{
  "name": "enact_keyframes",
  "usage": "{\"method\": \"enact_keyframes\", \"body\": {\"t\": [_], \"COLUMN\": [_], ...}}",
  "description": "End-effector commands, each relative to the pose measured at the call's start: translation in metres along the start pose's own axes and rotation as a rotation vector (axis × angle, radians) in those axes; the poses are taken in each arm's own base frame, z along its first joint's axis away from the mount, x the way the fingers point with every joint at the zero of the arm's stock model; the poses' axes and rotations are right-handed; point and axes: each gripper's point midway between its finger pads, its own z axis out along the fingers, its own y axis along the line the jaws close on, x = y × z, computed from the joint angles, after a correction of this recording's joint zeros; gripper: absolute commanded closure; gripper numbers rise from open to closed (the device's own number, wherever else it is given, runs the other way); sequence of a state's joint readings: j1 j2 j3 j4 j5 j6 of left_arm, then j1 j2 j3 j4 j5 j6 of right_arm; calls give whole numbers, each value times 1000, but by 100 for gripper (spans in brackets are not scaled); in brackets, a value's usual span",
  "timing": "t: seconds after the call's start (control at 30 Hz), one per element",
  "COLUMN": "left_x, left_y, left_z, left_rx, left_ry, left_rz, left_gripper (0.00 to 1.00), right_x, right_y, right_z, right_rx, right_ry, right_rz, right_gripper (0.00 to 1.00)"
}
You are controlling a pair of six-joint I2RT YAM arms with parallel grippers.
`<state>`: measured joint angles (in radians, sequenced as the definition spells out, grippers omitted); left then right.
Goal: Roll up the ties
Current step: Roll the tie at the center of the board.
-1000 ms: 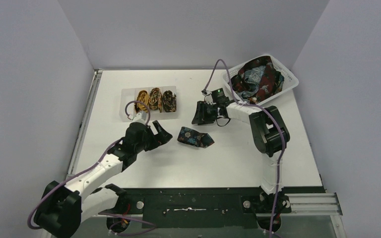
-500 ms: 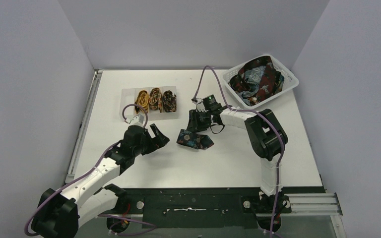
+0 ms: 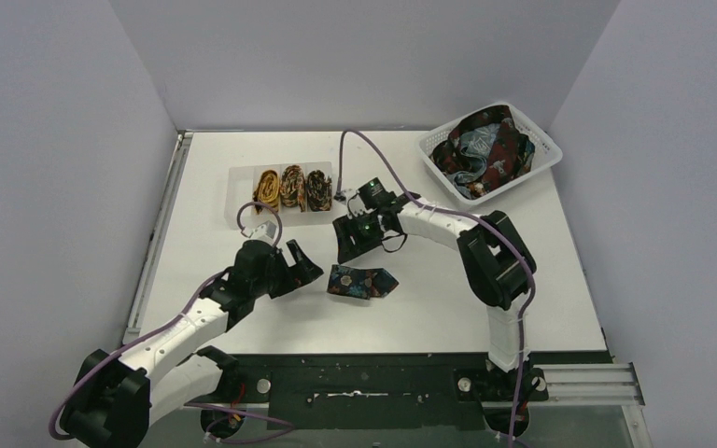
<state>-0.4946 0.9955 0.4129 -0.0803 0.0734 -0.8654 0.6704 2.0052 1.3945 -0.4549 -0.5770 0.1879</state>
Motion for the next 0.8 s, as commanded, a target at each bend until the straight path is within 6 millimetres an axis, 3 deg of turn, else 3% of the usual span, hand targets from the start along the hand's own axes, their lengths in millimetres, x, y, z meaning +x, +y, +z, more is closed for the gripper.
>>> {"method": "enact_keyframes", "body": {"t": [0.0,0.1,0.2,0.3,0.37,0.5,0.77], "left_x": [-12,-8,-2,1,3,6,14], "left_y": [-33,-40,-43,-45,-45,-49,-49], "left_z": [0,5,11,16,20,27,41], "left_rx": [151,189,213,231,232,257,275], "left_ry": [-24,7,40,60,73,96,146], "left_rz": [17,40,54,59,63,79,86], "left_gripper": [16,15,14,14,14,14,14], "right_x": [-61,-59,-32,-9,9,24,35], "right_y": [-46,-63,-45,-14,0,19,24], "right_z": [-70,-101,-113,-121,-118,-112,-77], "right_rx": [195,181,94,-7,-45,-96,-115], "right_ry": [-240,-363,-407,-466,-493,-545,-471], "right_rz": [119,241,260,297,339,361,401], "right_gripper": [41,33,29,24,23,26,45]}}
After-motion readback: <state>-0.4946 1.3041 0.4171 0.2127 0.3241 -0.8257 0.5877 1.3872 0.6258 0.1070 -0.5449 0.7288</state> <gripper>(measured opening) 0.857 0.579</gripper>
